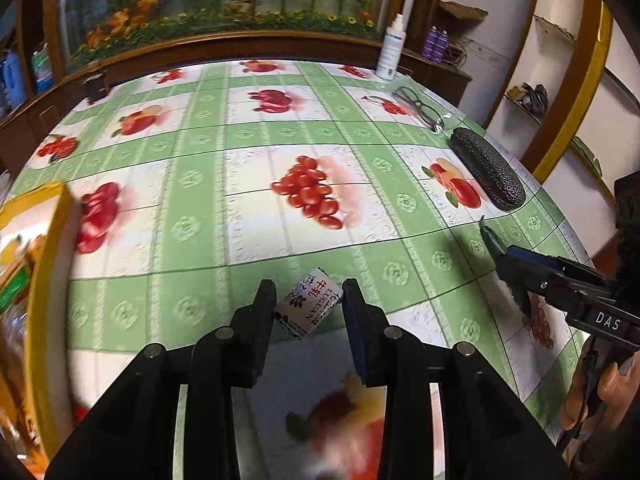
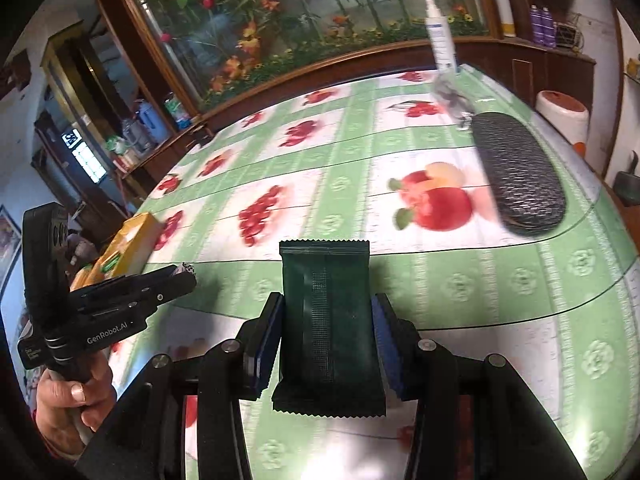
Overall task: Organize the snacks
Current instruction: 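Carry the green bar pack and white candy pack over the tray with both grippers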
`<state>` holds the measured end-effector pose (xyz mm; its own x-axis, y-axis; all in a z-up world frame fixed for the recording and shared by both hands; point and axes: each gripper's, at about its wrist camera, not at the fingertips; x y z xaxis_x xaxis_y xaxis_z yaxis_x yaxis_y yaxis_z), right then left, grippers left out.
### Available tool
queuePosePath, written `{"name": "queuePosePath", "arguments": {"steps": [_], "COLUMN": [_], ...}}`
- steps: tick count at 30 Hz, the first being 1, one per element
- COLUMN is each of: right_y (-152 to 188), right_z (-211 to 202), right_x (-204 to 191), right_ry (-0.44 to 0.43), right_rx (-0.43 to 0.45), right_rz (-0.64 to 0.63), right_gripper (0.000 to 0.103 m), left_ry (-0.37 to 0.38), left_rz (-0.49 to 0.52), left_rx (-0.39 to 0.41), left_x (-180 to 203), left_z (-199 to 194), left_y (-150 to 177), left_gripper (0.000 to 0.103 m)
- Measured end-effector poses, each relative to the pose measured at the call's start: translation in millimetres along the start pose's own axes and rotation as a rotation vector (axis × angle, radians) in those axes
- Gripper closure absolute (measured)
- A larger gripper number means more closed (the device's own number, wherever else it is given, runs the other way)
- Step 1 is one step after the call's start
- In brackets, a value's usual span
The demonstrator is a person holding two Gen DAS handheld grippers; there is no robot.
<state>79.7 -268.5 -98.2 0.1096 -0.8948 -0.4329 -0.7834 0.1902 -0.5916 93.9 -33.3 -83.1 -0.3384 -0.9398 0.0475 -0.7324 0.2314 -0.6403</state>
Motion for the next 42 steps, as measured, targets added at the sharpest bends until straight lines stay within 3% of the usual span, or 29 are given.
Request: {"name": "queuePosePath", "arguments": {"steps": [9, 19, 42], "right_y": [15.6, 31.3, 45.7], "right_z": [21.0, 28.5, 49.7], "right_x": [-54.6, -99.7, -202.6], "right_ry": [-0.15, -0.21, -0.339], "right_rx": [-0.077, -0.116, -0.179], "right_rz": [-0.051, -0.118, -0.283], "right_gripper": [0.057, 0.058, 0.058], "left_ry": [-0.065, -0.133, -0.307], "left_rz": [-0.038, -0.129, -0.301], "left_rx": [0.078, 0.139, 0.151], "left_x": [-21.9, -62.7, -137.6], "left_z": [-55.1, -97.1, -128.9], "left_y": [22.4, 46.4, 95.2], "left_gripper": [0.072, 0.072, 0.071]}}
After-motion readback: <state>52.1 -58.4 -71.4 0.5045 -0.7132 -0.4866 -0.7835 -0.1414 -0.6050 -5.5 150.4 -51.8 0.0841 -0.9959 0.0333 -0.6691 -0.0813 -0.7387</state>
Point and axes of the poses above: each gripper's, at about its wrist camera, not at the fingertips, and z roughly the way its jaws point, x to its right, y to its underside, and after that the axes turned 7 degrees about z, right-handed
